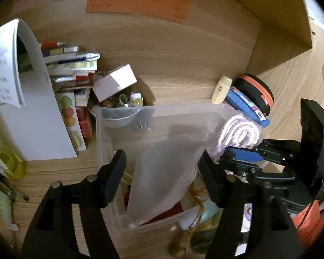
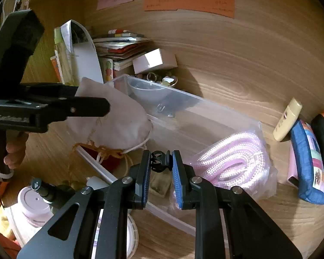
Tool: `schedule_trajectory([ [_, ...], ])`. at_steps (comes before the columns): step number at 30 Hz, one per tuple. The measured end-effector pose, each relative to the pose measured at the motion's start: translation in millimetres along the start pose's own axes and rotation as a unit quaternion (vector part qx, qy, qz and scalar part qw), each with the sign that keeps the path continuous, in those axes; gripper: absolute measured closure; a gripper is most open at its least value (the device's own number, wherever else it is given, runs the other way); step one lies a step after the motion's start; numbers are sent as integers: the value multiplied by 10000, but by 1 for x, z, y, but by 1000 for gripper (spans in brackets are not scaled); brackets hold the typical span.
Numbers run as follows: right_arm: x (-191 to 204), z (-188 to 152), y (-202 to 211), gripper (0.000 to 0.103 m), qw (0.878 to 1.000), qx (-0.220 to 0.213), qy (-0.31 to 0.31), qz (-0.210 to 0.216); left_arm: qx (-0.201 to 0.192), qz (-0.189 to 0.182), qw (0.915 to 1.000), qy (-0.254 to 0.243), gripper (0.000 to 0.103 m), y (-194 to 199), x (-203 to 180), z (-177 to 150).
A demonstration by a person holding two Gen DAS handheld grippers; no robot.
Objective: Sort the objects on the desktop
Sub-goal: 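Open both grippers over the clear box and withdraw them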
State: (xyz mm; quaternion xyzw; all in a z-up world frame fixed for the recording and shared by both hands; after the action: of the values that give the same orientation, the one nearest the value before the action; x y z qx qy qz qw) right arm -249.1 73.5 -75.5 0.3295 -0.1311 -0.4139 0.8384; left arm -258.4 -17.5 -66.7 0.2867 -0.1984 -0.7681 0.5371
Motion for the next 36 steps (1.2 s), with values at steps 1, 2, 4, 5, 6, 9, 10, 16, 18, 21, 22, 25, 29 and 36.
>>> schedule_trajectory([
  [1, -2, 0, 0, 86, 10000, -5, -16, -45, -27, 37, 10000, -32, 31, 1, 0, 0],
  [2, -4, 1, 0, 86, 10000, -17, -10, -92, -41, 88, 9999, -75, 31, 2, -1, 0],
  [4, -7, 0, 1, 86, 9999, -27, -33, -94, -48, 127, 9998, -156, 30, 1, -4, -1],
  [5, -8, 0, 2, 86, 10000, -19, -62, -71, -41, 125, 9998, -179, 30, 0, -5, -1],
  [6, -9, 0, 2, 86, 10000, -15, -74, -56, -18, 137, 9997, -209, 30, -1, -6, -2],
  [9, -10, 0, 3, 84, 10000, -13, -75, -63, 30, 205, 9994, -287, 30, -2, -7, -5],
  [10, -11, -1, 3, 80, 9999, -11, -79, -83, 35, 209, 9993, -312, 30, -3, -8, -6],
  [16, -13, 2, 6, 60, 9997, -102, -102, -183, -182, 213, 9991, -311, 20, 9, -6, 0],
  [18, -10, 4, 10, 55, 9998, -159, -81, -125, -255, 212, 9991, -272, 18, 15, -5, 2],
  [21, -8, 7, 19, 37, 9995, -253, -98, -131, -306, 151, 9992, -219, 17, 25, -7, 2],
  [22, -8, 8, 23, 31, 9994, -287, -111, -159, -327, 173, 9991, -204, 16, 29, -7, 2],
  [25, -6, 7, 35, 20, 9991, -363, -176, -154, -395, 211, 9988, -174, 9, 39, -11, -3],
  [29, -4, 0, 51, 18, 9987, -376, -211, -257, -449, 254, 9985, -181, 6, 52, -14, -15],
  [36, 6, -22, 77, 13, 9982, -442, -288, -278, -338, 371, 9986, -176, 6, 70, -16, -44],
])
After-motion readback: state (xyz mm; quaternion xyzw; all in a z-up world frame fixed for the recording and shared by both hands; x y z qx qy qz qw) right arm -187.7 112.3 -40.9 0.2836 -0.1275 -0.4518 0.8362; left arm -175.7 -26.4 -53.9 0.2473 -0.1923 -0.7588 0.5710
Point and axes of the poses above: each gripper's, at about its wrist camera, not at the fingertips, and y roughly against the way its jaws point, x to its left, z to its top, the point moved 10 cm from there along -y, roughly the way its jaws point, and after that the axes turned 3 degrees about -z, right-handed, at the moved point
